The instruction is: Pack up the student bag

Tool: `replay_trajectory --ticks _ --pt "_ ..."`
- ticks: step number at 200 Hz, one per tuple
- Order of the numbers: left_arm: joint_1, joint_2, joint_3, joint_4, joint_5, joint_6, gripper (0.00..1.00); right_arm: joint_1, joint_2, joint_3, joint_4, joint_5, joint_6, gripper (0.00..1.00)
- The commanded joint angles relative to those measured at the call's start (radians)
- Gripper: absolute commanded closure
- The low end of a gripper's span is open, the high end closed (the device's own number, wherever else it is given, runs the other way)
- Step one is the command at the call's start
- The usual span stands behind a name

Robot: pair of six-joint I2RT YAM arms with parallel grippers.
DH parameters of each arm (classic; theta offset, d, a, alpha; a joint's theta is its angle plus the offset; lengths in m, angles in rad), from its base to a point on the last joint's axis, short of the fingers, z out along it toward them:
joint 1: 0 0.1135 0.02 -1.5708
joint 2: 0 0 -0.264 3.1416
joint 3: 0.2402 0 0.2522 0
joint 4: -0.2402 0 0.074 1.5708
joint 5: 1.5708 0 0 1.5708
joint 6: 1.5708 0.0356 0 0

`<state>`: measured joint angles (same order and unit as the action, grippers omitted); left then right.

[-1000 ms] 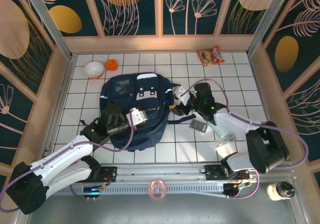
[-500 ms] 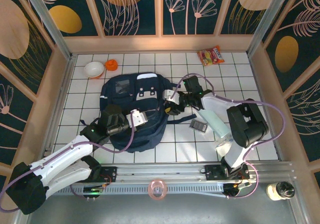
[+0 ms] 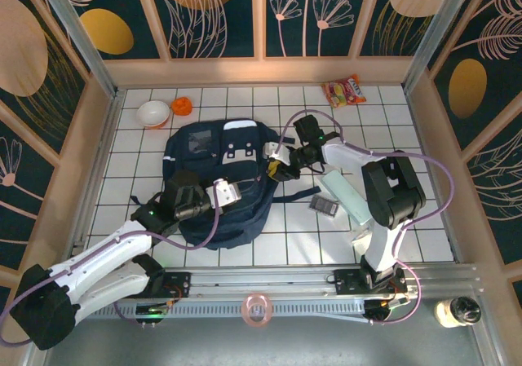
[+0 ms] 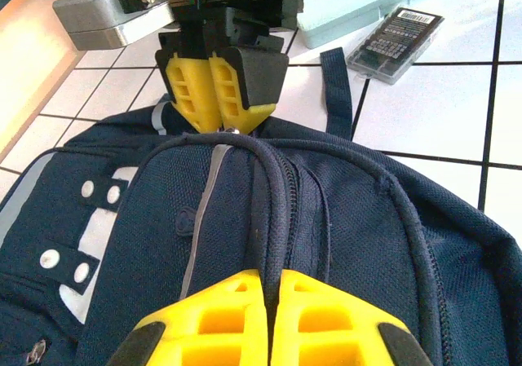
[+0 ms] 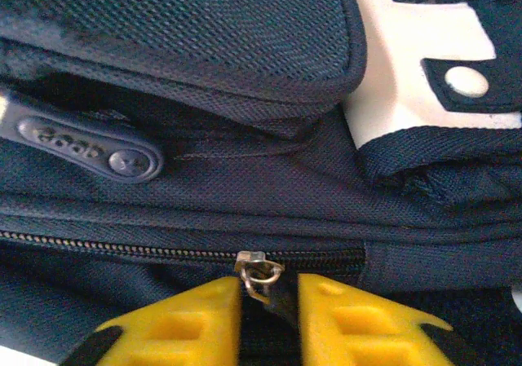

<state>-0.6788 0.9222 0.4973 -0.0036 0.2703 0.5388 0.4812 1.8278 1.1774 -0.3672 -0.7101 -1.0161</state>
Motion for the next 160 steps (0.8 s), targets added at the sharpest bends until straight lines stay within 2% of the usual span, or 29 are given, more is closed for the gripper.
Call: replay_trajectory --ticks 1,24,80,123,160 --pt "0.008 0.004 0.050 0.088 -0.015 0.015 1.00 -0.003 -0.030 0.013 -0.076 -0.040 0.043 0.84" --pt "0.008 0.015 0.054 0.097 -0.029 0.014 1.00 -0.003 -0.039 0.010 -0.055 -0.037 0.074 1.00" --pt "0.008 0.091 0.075 0.147 -0.165 -0.055 1.00 0.011 -0.126 -0.031 -0.024 -0.055 0.156 1.00" --pt "0.008 0.192 0.152 0.201 -0.258 -0.171 1.00 0.060 -0.233 -0.096 -0.001 -0.046 0.251 1.00" --pt "0.005 0.282 0.219 0.251 -0.302 -0.253 1.00 0.134 -0.332 -0.162 0.057 -0.042 0.396 1.00"
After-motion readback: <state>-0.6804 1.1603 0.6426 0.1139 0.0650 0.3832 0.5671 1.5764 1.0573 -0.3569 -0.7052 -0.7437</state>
